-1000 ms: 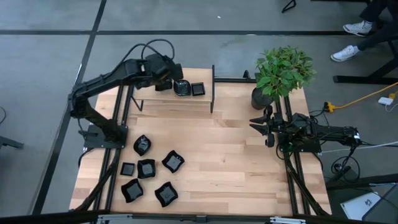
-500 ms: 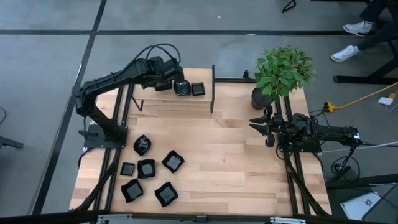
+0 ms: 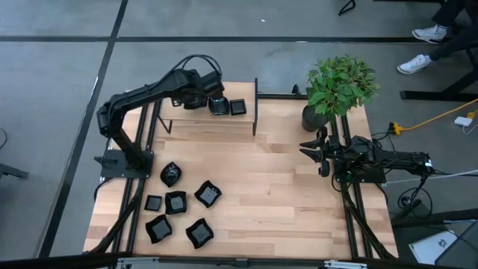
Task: Pick & Place Mini shaped plates
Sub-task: Stack the distorted square plate on top of the distorted square plates on the shelf
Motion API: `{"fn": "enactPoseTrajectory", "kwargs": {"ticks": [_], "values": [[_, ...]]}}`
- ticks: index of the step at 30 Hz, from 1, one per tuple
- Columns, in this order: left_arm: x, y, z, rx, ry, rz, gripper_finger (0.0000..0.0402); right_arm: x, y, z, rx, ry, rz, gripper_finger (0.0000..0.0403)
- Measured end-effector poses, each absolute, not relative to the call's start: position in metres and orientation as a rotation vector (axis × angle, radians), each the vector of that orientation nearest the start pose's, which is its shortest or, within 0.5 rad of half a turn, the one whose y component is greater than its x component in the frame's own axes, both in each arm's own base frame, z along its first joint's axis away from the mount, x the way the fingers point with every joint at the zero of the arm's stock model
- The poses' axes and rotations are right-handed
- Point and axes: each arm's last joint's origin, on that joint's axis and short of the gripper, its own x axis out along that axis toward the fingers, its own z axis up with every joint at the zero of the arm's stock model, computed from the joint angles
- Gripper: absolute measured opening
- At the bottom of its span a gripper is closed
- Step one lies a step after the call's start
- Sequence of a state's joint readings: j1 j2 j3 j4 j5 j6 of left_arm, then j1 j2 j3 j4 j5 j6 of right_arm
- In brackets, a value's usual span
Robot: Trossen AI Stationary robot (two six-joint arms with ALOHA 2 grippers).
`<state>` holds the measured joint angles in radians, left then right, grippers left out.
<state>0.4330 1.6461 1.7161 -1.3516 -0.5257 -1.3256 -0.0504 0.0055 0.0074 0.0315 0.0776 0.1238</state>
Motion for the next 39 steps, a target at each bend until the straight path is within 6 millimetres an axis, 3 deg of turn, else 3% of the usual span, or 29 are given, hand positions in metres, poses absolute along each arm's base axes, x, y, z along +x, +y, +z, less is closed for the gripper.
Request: {"fn": "enactPoseTrajectory", "kwargs": {"ticks": [11, 29, 39], "values": [[0.2736, 0.148, 0.3535, -1.027, 0.481, 1.587, 0.0005, 0.0972, -0.0071, 0.1687, 0.124, -0.041, -0.125, 0.0103], [0.2732, 0.1481, 0.3537, -1.077, 0.416, 1.623, 0.0074, 0.0972, -0.0071, 0.1687, 0.126, -0.041, -0.126, 0.0103], [0.2725, 0.1471, 0.3532, -1.093, 0.44, 1.616, 0.0075, 0.0972, -0.0072, 0.1687, 0.125, -0.042, -0.126, 0.0103]]}}
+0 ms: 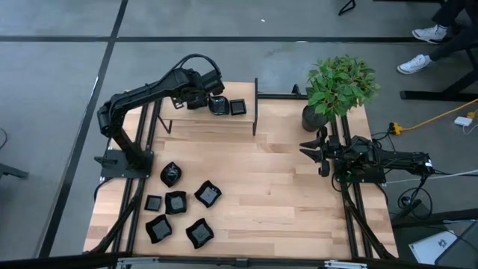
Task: Pick & Place Mini shaped plates
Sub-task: Stack the distorted square plate on top of the distorted square plates on the shelf
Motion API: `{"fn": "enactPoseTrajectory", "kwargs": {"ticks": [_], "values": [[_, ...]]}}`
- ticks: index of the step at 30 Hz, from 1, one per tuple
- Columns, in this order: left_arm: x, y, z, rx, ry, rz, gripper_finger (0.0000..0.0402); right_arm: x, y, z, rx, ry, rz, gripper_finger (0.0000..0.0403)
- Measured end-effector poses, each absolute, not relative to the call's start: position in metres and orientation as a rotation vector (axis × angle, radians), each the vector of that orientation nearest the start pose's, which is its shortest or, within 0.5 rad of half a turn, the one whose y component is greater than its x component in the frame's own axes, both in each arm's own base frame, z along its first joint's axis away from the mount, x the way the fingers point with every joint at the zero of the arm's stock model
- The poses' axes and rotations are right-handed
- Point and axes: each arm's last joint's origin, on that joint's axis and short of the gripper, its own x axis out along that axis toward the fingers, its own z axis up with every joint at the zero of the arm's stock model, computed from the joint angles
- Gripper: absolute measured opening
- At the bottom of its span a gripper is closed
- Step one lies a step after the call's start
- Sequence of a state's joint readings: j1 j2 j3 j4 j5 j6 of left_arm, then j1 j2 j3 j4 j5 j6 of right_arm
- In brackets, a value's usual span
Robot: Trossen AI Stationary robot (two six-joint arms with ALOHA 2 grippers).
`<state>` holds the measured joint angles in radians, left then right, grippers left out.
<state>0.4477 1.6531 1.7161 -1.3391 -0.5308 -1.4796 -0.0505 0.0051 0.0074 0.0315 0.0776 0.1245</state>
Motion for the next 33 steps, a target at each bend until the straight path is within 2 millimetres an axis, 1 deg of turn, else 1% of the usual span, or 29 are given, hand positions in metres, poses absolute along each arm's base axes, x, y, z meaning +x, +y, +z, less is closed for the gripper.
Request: {"fn": "enactPoseTrajectory", "kwargs": {"ticks": [4, 8, 15, 19, 22, 27, 29, 33], "values": [[0.271, 0.146, 0.353, -1.079, 0.47, 1.619, 0.0077, 0.097, -0.007, 0.169, 0.124, -0.041, -0.126, 0.0103], [0.27, 0.144, 0.352, -1.059, 0.594, 1.552, 0.0079, 0.097, -0.007, 0.169, 0.126, -0.042, -0.126, 0.0103], [0.27, 0.137, 0.348, -1.08, 0.86, 1.346, 0.0069, 0.097, -0.007, 0.169, 0.124, -0.042, -0.126, 0.0103], [0.269, 0.128, 0.347, -1.116, 0.945, 1.308, 0.0056, 0.097, -0.007, 0.169, 0.126, -0.042, -0.125, 0.0103], [0.269, 0.119, 0.347, -1.125, 1.003, 1.283, 0.004, 0.097, -0.007, 0.169, 0.126, -0.041, -0.126, 0.0103], [0.273, 0.095, 0.346, -1.064, 1.093, 1.242, 0.0006, 0.097, -0.007, 0.169, 0.125, -0.042, -0.126, 0.0103], [0.276, 0.083, 0.346, -1.034, 1.118, 1.215, 0.0003, 0.097, -0.007, 0.169, 0.126, -0.042, -0.125, 0.0103], [0.282, 0.058, 0.346, -0.932, 1.176, 1.107, 0.0002, 0.097, -0.007, 0.169, 0.126, -0.042, -0.126, 0.0103]]}}
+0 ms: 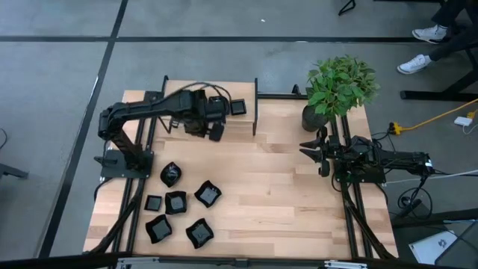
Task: Pick & Place Mini shaped plates
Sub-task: Stack the distorted square plate on top of the distorted square plates on the shelf
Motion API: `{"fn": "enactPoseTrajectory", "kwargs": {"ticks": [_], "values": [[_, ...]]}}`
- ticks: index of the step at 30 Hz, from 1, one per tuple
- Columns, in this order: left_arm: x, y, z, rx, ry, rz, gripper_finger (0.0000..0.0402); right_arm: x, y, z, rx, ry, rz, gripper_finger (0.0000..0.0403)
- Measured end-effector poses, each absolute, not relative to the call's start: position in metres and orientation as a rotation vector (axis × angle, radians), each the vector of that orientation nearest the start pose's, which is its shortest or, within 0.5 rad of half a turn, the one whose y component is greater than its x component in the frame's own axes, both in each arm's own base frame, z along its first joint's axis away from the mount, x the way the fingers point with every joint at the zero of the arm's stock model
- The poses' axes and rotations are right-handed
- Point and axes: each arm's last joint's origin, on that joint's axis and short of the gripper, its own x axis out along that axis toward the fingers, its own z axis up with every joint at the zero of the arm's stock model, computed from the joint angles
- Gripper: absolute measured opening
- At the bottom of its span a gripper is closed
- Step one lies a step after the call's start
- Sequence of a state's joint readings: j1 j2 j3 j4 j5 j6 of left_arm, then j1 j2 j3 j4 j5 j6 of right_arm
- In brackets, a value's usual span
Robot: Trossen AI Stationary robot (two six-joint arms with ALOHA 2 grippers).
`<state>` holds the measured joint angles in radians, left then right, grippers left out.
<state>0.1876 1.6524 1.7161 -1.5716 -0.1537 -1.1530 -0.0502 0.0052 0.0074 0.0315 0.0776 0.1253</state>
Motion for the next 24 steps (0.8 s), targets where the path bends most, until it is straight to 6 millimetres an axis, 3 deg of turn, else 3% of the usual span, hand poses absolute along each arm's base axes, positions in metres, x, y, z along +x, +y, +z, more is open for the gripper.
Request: {"fn": "enactPoseTrajectory", "kwargs": {"ticks": [10, 16, 24], "values": [[0.288, -0.002, 0.346, -0.698, 1.285, 0.858, 0.0002, 0.097, -0.007, 0.169, 0.124, -0.041, -0.126, 0.0103], [0.289, -0.026, 0.346, -0.792, 1.227, 0.907, 0.0002, 0.097, -0.007, 0.169, 0.125, -0.042, -0.126, 0.0103], [0.298, -0.059, 0.347, -0.921, 1.138, 0.818, 0.0007, 0.097, -0.007, 0.169, 0.126, -0.042, -0.126, 0.0103]]}}
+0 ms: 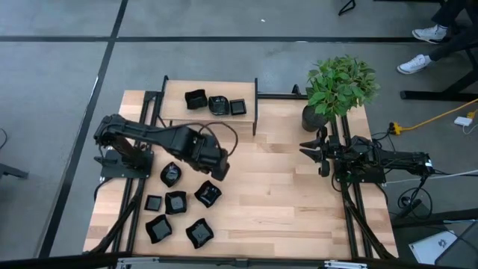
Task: Pick & Place Mini shaped plates
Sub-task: Stack the distorted square plate on top of the distorted square plates on the shelf
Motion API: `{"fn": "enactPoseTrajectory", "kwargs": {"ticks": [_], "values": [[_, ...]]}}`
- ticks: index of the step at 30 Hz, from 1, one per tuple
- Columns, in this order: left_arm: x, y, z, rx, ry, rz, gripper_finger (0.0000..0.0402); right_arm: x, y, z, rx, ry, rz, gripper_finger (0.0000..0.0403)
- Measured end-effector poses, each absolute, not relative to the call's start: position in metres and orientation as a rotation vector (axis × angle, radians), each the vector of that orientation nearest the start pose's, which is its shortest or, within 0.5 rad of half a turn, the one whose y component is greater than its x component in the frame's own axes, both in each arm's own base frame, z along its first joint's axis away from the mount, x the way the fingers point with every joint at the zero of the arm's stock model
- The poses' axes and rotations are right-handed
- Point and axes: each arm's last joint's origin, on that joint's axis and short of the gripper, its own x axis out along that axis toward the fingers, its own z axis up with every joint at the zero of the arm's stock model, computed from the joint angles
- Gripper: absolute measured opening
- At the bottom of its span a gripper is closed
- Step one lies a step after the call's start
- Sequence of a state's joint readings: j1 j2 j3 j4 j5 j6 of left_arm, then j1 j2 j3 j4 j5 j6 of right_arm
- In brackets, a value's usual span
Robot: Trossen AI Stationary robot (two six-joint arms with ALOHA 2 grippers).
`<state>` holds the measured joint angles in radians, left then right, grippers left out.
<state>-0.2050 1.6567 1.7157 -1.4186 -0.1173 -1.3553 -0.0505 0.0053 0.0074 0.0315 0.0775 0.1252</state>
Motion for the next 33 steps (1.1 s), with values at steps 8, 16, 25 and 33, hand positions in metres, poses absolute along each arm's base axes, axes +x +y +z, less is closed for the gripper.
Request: {"fn": "enactPoseTrajectory", "kwargs": {"ticks": [8, 16, 25, 33], "values": [[0.31, -0.092, 0.321, -0.86, 1.225, 0.825, 0.0003, 0.097, -0.007, 0.169, 0.124, -0.042, -0.125, 0.0103], [0.323, -0.124, 0.285, -0.765, 1.306, 0.871, 0.0007, 0.097, -0.007, 0.169, 0.127, -0.042, -0.126, 0.0103], [0.326, -0.147, 0.262, -0.673, 1.306, 0.918, 0.0026, 0.097, -0.007, 0.169, 0.124, -0.041, -0.126, 0.0103], [0.325, -0.146, 0.251, -0.649, 1.323, 0.942, 0.0089, 0.097, -0.007, 0.169, 0.126, -0.042, -0.126, 0.0103]]}}
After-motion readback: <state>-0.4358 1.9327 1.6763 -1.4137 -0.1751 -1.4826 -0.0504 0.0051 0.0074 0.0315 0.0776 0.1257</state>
